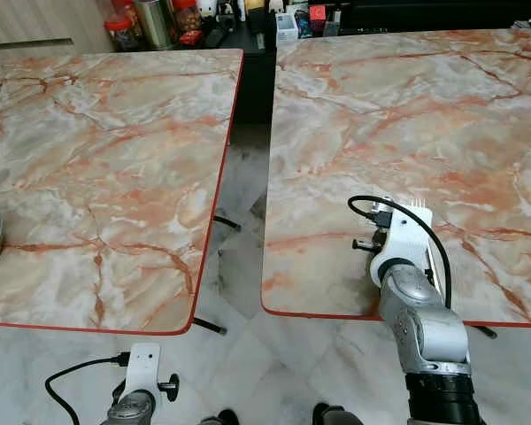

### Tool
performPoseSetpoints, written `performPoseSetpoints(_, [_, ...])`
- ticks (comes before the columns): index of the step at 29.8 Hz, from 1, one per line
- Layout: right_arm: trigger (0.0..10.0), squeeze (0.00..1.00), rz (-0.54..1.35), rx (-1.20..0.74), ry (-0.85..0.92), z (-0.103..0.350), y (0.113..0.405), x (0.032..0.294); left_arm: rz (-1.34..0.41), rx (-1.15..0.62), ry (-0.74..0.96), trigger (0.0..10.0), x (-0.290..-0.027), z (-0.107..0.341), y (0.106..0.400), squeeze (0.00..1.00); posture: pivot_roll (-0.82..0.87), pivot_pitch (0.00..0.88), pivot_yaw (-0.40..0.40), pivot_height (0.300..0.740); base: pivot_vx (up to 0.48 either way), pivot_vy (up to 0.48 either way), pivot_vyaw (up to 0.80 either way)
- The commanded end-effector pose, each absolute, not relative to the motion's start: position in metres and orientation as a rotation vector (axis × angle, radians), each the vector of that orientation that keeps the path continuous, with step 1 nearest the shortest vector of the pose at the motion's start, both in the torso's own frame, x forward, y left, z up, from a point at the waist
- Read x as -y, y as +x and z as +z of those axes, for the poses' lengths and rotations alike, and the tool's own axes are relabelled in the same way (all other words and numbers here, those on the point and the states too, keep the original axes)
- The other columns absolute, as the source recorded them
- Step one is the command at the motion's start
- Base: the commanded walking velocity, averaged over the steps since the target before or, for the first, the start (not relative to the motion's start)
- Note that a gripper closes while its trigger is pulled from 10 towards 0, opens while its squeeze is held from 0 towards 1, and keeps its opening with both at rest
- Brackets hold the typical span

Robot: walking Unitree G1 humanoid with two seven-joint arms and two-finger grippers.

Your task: Setting the table

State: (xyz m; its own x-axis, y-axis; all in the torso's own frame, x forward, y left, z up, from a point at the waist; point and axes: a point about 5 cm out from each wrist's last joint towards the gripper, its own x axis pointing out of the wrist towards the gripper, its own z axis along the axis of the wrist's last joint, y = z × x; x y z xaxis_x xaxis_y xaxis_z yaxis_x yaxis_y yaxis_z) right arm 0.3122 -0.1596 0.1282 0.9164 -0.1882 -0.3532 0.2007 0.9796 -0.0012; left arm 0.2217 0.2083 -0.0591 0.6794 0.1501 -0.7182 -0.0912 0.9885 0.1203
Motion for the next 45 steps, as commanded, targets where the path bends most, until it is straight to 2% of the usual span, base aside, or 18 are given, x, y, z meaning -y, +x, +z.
performPoseSetpoints(1, [0.0,0.00,-0.179,-0.375,0.029,0.123,0.311,0.155,0.152,-0.846,0.073,10.0,-0.212,-0.064,0.212,0.00,-0.15,0.173,0.070,0.740,0.000,0.000,0.00])
performPoseSetpoints(7, [0.0,0.00,-0.139,-0.288,0.024,0.136,0.314,0.147,0.173,-0.844,0.066,10.0,-0.215,-0.064,0.211,0.00,-0.15,0.161,0.072,0.740,0.000,0.000,0.00])
performPoseSetpoints(8, [1.6,0.00,-0.133,-0.248,0.026,0.141,0.315,0.146,0.181,-0.842,0.060,10.0,-0.216,-0.064,0.210,0.00,-0.15,0.159,0.073,0.740,0.000,0.000,0.00])
performPoseSetpoints(9, [10.0,0.00,-0.125,-0.178,0.018,0.151,0.317,0.144,0.188,-0.843,0.058,10.0,-0.217,-0.065,0.209,0.00,-0.15,0.156,0.073,0.740,0.000,0.000,0.00])
performPoseSetpoints(17, [10.0,0.00,-0.105,-0.068,0.005,0.170,0.321,0.140,0.196,-0.865,0.048,10.0,-0.219,-0.067,0.206,0.00,-0.15,0.152,0.069,0.740,0.000,0.000,0.00])
performPoseSetpoints(28, [10.0,0.00,-0.089,-0.020,-0.017,0.177,0.322,0.137,0.222,-0.883,0.044,10.0,-0.237,-0.067,0.198,0.00,-0.14,0.162,0.066,0.740,0.000,0.480,0.00])
performPoseSetpoints(45, [10.0,0.00,-0.070,0.023,-0.020,0.182,0.324,0.133,0.211,-0.896,0.037,10.0,-0.222,-0.070,0.199,0.00,-0.13,0.170,0.071,0.740,0.000,0.480,0.00])
